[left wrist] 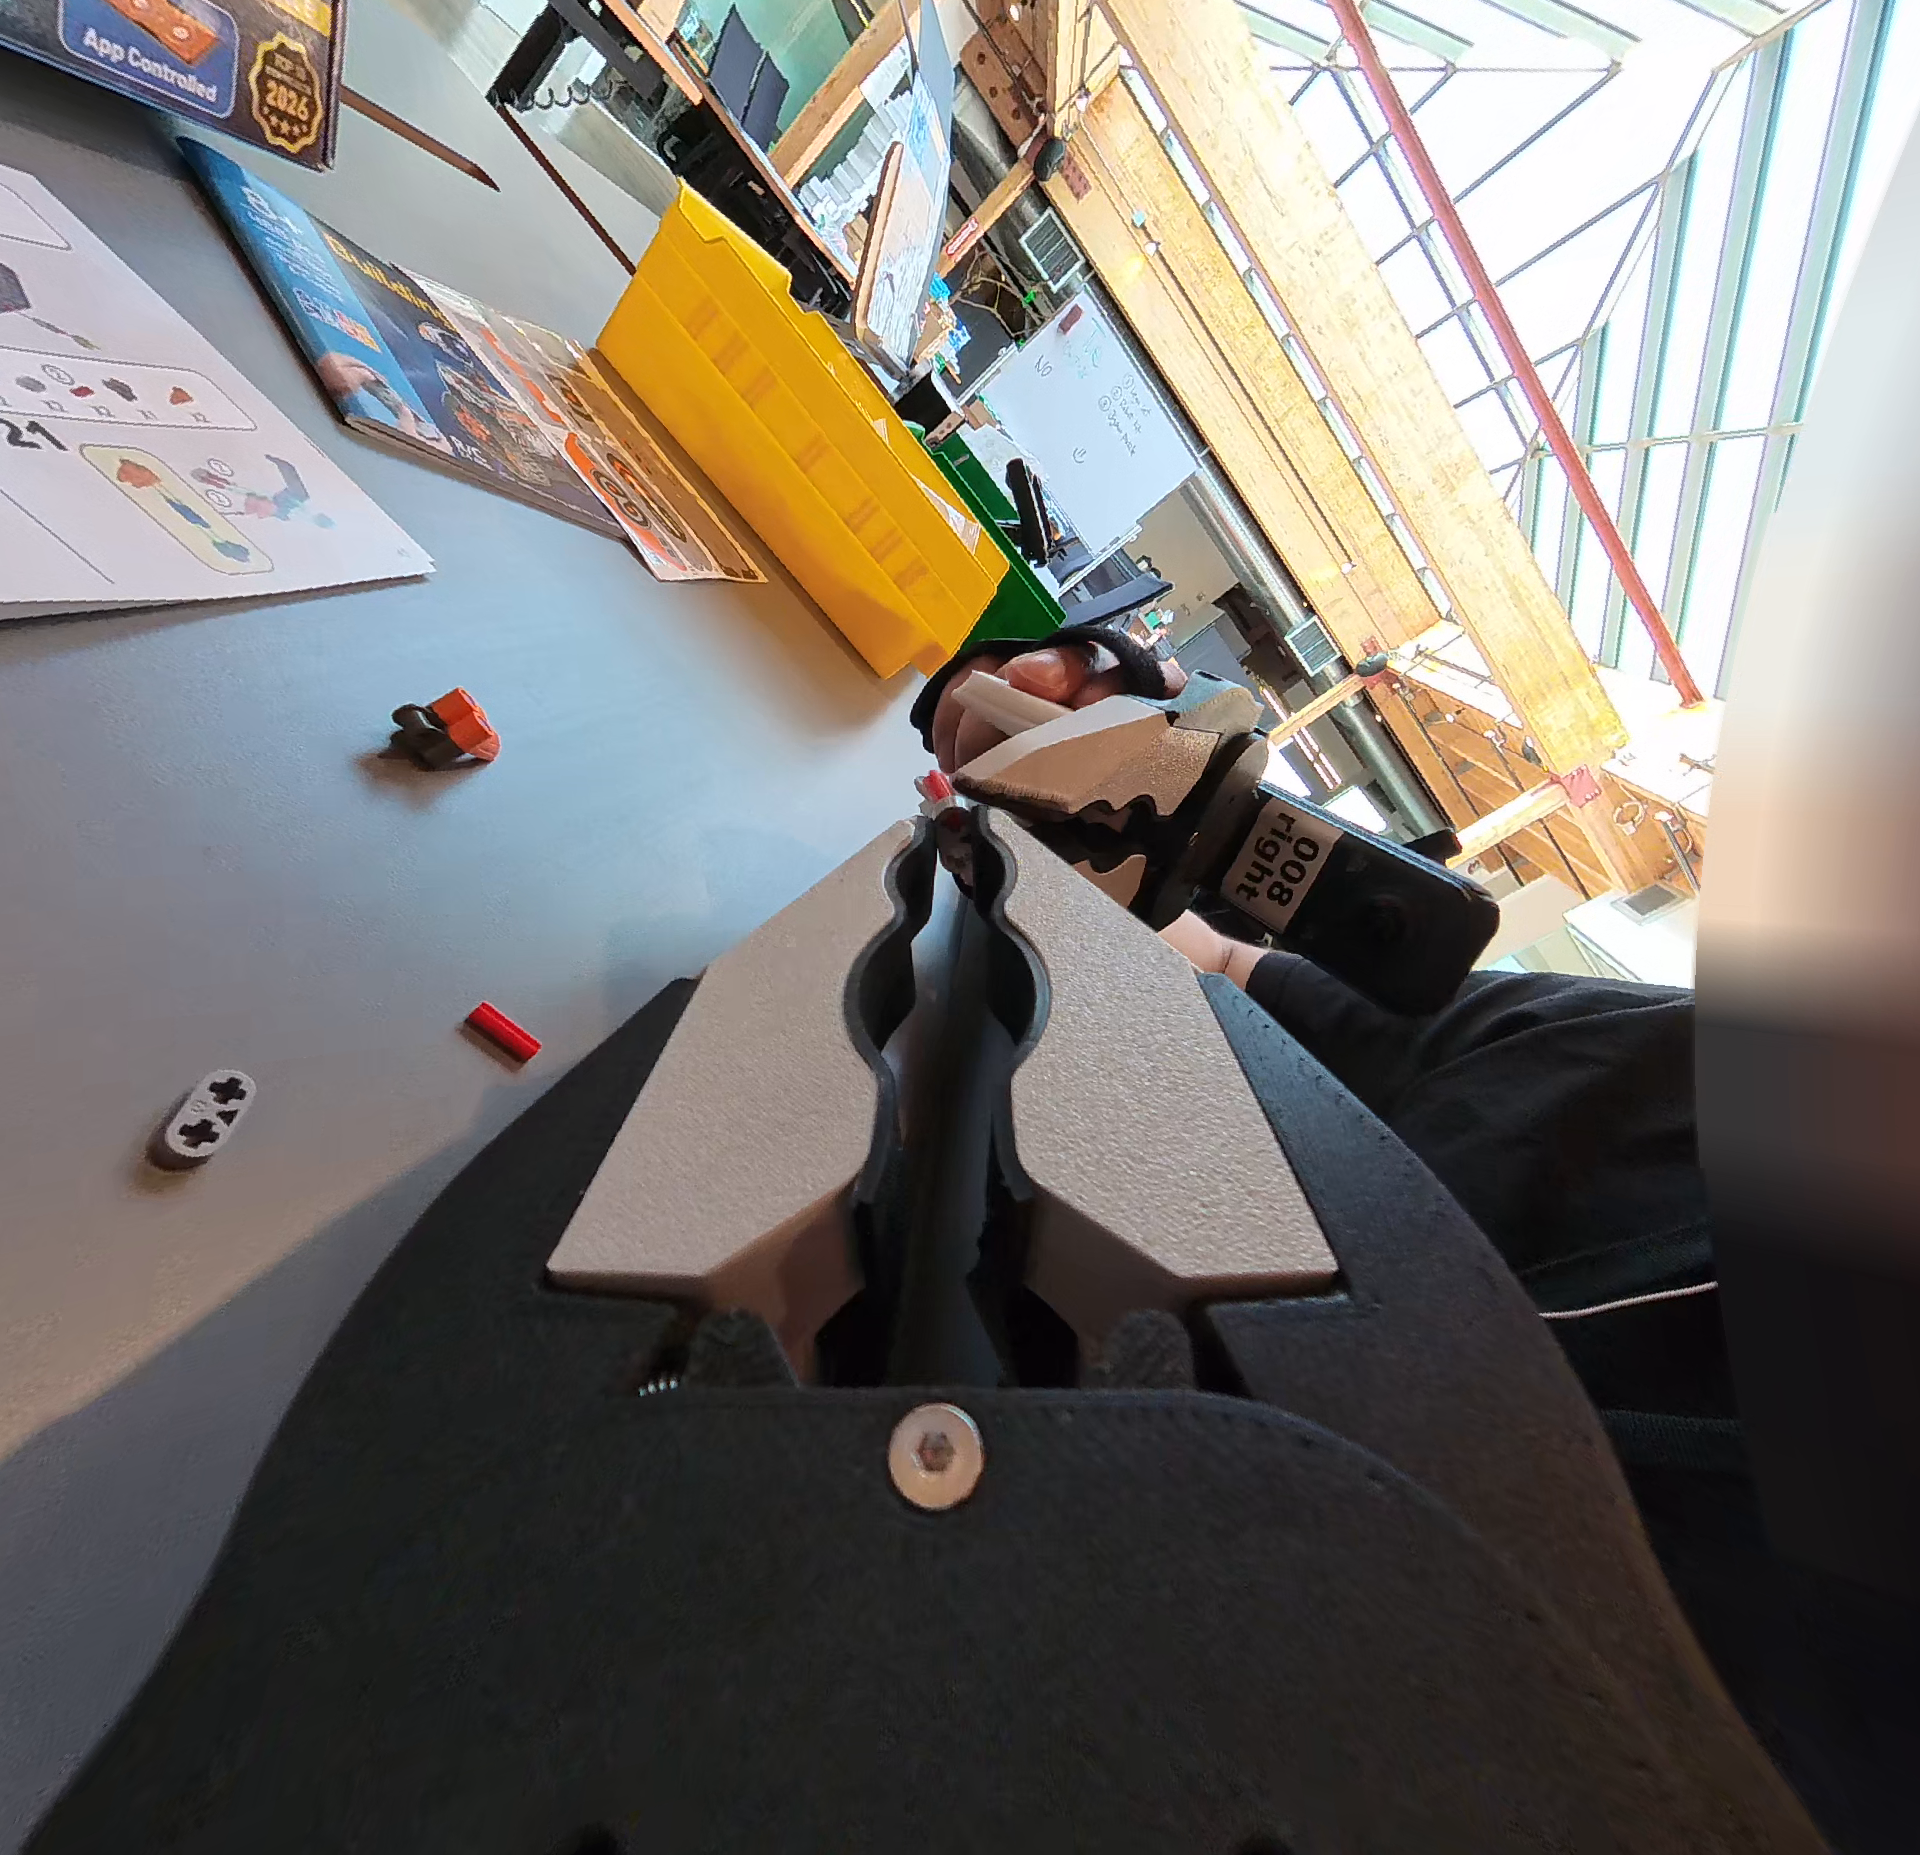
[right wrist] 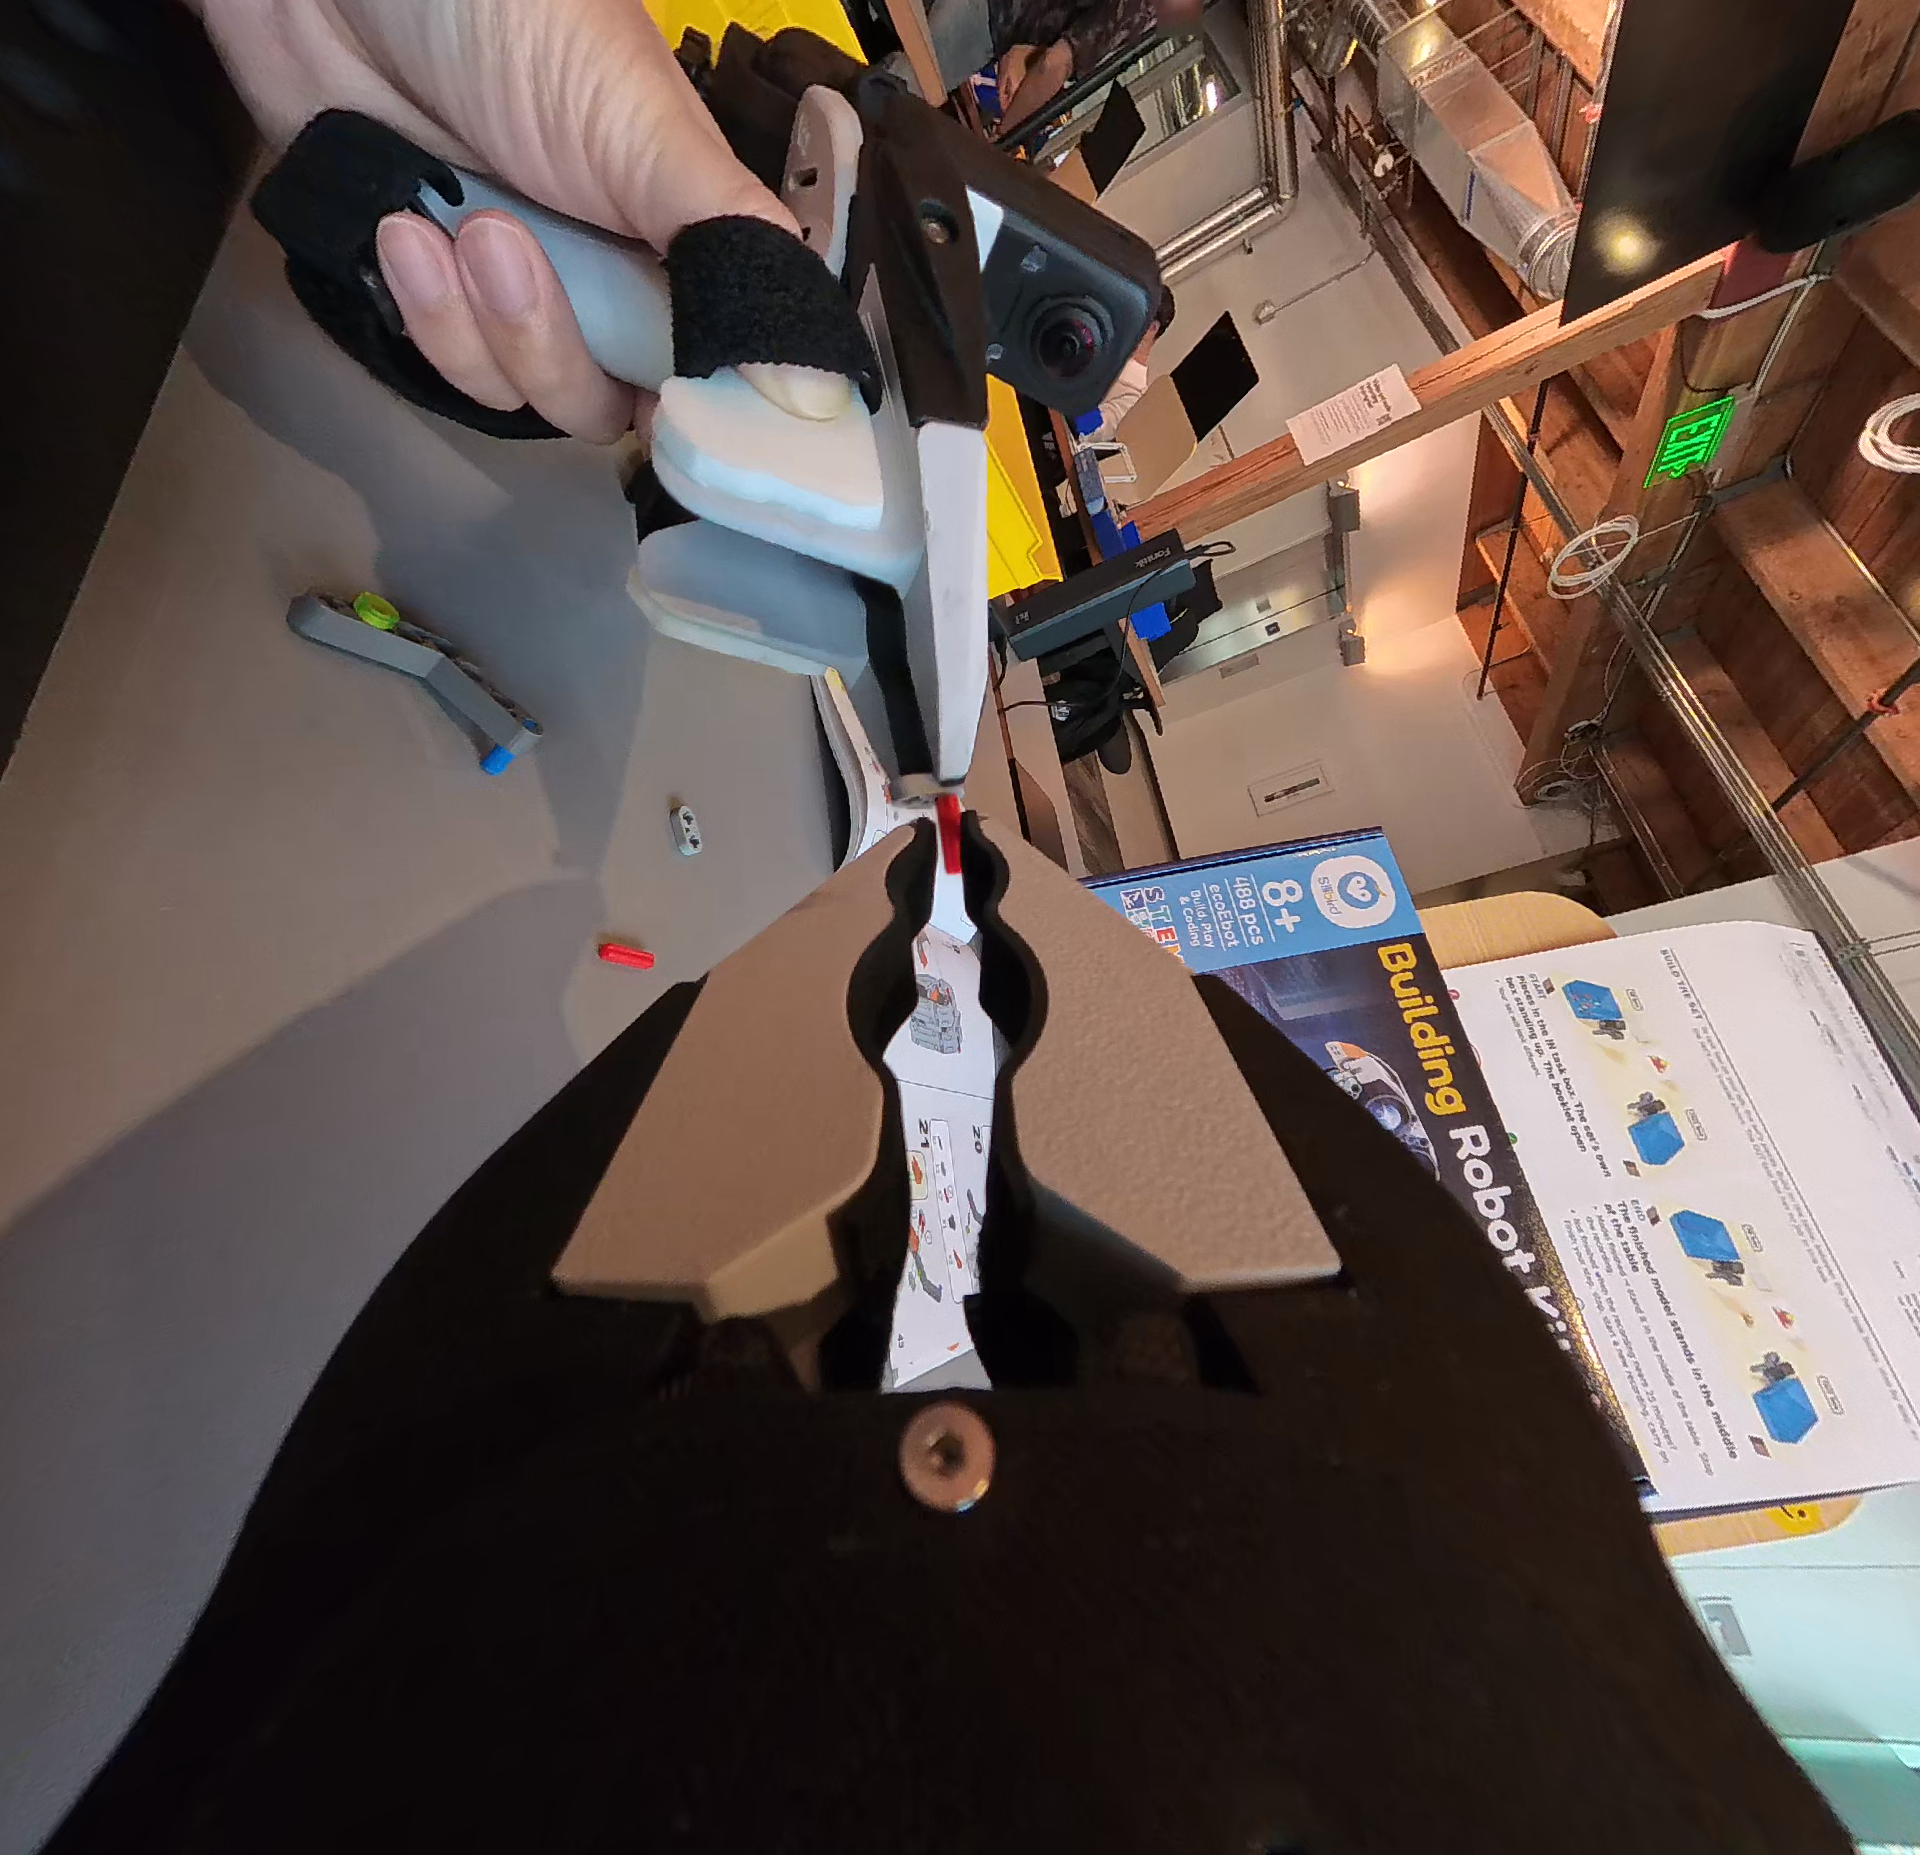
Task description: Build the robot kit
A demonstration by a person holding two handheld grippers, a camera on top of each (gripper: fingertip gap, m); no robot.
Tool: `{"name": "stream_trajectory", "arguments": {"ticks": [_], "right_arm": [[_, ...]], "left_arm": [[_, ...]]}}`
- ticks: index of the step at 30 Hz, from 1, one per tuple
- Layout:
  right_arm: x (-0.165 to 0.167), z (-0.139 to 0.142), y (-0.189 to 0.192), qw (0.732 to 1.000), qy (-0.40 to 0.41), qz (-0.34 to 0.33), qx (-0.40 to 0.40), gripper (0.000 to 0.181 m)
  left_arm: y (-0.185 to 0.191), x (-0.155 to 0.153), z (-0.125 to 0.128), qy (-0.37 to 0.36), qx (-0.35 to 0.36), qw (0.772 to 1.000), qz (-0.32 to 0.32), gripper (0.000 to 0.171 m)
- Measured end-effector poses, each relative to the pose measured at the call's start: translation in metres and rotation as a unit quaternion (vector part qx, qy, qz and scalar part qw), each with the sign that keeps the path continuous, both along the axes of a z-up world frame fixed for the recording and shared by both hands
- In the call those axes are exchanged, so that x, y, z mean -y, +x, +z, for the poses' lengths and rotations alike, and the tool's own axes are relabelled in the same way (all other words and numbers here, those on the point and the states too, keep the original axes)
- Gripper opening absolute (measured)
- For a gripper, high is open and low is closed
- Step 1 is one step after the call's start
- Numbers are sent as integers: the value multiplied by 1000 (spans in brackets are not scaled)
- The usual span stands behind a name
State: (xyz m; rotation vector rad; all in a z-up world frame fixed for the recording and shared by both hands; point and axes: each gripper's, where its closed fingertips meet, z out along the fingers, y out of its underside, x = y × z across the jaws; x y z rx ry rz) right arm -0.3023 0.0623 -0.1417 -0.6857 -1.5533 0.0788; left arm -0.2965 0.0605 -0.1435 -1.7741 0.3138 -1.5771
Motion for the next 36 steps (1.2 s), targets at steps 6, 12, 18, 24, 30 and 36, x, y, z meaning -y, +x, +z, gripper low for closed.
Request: {"name": "stream_trajectory", "arguments": {"ticks": [6, 12, 18, 24, 30, 36], "right_arm": [[0, 6, 1, 1000, -2, 3, -16, 5], [-3, 42, 9, 976, -165, 17, -138, 22], [-1, 54, -5, 860, -453, 44, -230, 58], [2, 49, -18, 897, -383, 13, -220, 38], [1, 52, -21, 901, -366, -17, -233, 28], [-4, 50, -20, 918, -318, -46, -231, 22]], "left_arm": [[-1, 1, 2, 1, 6, 1000, 0, 5], [-7, 1, 16, 32, 30, 999, 16, 5], [-17, 2, 44, 139, 28, 987, 76, 4], [-16, 3, 50, 167, 25, 981, 93, 4], [-15, 4, 52, 175, 26, 979, 101, 5], [-15, 2, 51, 172, 29, 979, 107, 5]]}}
